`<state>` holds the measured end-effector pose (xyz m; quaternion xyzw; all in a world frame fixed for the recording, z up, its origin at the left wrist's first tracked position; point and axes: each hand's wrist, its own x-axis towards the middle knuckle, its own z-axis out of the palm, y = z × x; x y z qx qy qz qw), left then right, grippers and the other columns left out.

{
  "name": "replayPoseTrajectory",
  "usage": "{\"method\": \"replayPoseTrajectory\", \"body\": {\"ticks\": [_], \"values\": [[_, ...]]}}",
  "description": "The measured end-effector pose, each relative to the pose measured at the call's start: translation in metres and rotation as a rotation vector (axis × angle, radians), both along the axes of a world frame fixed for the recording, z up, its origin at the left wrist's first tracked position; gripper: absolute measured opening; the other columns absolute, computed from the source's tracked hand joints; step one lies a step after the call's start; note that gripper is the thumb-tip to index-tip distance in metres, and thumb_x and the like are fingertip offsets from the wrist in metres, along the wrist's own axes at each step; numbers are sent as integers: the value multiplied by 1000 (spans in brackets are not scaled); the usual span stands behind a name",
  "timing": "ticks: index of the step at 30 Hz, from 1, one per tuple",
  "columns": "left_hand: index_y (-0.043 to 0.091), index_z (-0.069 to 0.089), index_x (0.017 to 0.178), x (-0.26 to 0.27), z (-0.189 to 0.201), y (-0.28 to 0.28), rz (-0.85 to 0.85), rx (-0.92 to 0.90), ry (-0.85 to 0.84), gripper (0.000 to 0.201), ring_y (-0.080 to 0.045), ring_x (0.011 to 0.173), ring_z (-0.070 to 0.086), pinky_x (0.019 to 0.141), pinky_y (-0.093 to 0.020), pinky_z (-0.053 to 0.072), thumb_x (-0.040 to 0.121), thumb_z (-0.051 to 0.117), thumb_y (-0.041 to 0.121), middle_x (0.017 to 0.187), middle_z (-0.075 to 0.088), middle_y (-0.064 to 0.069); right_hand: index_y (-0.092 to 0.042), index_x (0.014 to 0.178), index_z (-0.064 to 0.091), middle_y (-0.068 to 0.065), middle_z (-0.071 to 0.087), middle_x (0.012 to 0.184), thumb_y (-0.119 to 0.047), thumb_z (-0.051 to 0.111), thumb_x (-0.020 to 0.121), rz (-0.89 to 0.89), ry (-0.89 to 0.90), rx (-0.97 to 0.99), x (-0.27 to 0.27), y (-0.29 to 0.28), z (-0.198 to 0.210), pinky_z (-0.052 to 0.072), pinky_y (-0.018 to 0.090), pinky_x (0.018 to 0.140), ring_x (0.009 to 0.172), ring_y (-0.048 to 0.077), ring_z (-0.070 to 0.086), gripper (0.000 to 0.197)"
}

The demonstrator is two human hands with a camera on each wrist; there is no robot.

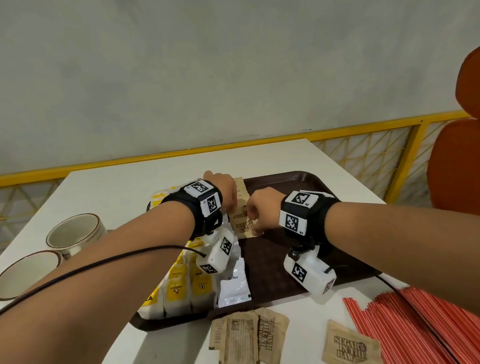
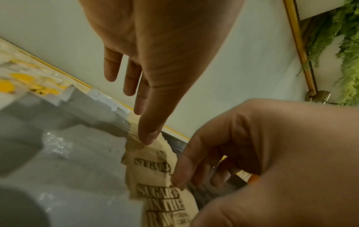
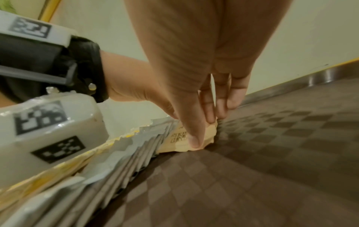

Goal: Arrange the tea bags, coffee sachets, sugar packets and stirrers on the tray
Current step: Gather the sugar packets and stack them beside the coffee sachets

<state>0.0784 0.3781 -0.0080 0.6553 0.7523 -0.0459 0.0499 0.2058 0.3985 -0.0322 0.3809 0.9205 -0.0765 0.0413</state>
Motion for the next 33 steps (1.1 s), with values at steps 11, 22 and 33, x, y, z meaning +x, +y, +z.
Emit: {"method": "replayPoseTrajectory", "body": {"ticks": [11, 22, 33], "values": [[22, 60, 93, 11, -2, 12, -13, -123, 220, 15, -22, 112, 52, 79, -28, 26, 86, 66, 34, 102, 59, 0, -5, 102, 66, 9, 67, 97, -37, 79, 72, 38, -56, 25, -1, 0, 3, 47, 29, 67, 77, 20, 56, 46], [20, 72, 105, -5, 7, 12, -21, 63, -69, 18, -20, 113, 56, 84, -25, 36, 89, 64, 20, 118, 63, 3, -1, 100, 68, 12, 67, 100, -24, 78, 72, 14, -24, 28, -2, 2, 4, 51, 31, 68, 79, 22, 58, 37], [23, 70, 99, -41, 2, -4, 101, 182, -222, 14, -21, 113, 55, 95, -30, 41, 89, 62, 18, 119, 62, 0, 5, 103, 69, 18, 67, 110, -24, 77, 75, -43, 2, 0, -10, 5, 3, 52, 32, 73, 82, 24, 60, 41]]}}
